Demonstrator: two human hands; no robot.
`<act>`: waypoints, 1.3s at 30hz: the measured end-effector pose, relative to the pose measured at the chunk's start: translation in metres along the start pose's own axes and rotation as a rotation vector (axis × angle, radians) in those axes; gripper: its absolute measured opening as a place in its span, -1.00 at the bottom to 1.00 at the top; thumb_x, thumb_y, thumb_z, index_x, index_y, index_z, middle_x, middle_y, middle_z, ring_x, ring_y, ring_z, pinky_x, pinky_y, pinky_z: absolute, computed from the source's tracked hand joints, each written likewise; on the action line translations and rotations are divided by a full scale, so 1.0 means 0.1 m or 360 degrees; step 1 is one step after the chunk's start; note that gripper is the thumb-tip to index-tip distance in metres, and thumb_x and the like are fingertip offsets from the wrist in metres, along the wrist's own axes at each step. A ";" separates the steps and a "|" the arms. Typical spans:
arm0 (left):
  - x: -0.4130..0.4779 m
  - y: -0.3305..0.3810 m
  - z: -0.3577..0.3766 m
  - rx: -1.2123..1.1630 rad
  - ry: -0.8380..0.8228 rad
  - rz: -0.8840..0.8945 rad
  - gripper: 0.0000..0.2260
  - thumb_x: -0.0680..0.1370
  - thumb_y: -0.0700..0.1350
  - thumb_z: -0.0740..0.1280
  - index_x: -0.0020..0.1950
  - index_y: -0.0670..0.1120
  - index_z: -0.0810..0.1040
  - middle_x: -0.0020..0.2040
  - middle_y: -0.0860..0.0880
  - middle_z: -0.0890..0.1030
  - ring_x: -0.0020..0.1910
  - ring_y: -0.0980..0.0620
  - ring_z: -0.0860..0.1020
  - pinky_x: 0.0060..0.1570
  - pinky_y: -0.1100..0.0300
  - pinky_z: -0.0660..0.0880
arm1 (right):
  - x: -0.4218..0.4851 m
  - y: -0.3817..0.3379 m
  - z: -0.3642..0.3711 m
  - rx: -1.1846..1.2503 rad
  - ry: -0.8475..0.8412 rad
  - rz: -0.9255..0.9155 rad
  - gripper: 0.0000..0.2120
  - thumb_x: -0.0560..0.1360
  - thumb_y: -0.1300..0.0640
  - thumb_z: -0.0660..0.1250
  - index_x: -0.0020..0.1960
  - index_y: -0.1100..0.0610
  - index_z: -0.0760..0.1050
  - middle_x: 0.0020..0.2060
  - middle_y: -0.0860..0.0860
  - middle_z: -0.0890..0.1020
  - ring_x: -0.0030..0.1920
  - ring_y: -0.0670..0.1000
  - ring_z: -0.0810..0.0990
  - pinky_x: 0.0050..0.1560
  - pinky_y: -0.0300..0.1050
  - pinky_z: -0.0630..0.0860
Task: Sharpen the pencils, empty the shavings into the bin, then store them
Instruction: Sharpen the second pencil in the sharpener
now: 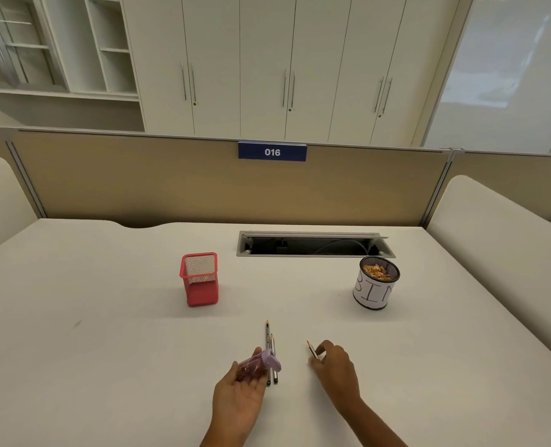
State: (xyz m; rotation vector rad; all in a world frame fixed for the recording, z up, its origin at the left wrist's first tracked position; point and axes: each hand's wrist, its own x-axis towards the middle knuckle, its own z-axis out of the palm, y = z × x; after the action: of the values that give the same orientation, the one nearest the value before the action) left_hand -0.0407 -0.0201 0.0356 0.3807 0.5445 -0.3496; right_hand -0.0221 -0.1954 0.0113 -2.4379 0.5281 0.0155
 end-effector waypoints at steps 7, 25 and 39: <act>0.04 0.00 -0.01 0.0021 -0.0055 0.0041 -0.71 0.64 -0.13 0.03 -0.10 -0.26 0.45 -0.35 -0.19 0.68 -0.08 -0.11 0.51 -0.31 0.18 0.60 | 0.08 -0.01 0.05 0.0010 0.0035 0.0021 -0.80 0.51 0.07 0.27 0.08 0.14 0.45 0.03 0.09 0.55 0.02 0.08 0.55 -0.11 -0.18 0.38; 0.05 0.05 -0.06 -0.0039 0.0061 0.0153 -0.69 0.63 -0.11 0.05 -0.24 -0.20 0.41 -0.44 -0.16 0.66 -0.31 -0.06 0.61 -0.27 0.18 0.57 | -0.19 -0.34 0.45 0.0019 -0.0097 -0.0291 -0.74 0.54 0.15 0.20 0.21 0.15 0.39 0.01 0.07 0.49 0.11 0.06 0.52 -0.06 -0.23 0.34; -0.01 0.08 -0.08 -0.0054 0.0088 0.0119 -0.71 0.64 -0.13 0.05 -0.18 -0.24 0.42 -0.44 -0.20 0.65 -0.12 -0.10 0.48 -0.11 0.13 0.40 | -0.21 -0.48 0.44 -0.0587 -0.0182 -0.0394 -0.67 0.52 0.27 0.10 0.28 0.19 0.30 0.23 0.11 0.41 0.21 0.09 0.46 0.16 -0.11 0.42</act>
State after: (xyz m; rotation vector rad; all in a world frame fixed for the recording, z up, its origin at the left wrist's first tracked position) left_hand -0.0410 -0.0092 0.0317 0.3781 0.5882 -0.2580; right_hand -0.0178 -0.1271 0.0068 -2.8255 0.1796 0.1603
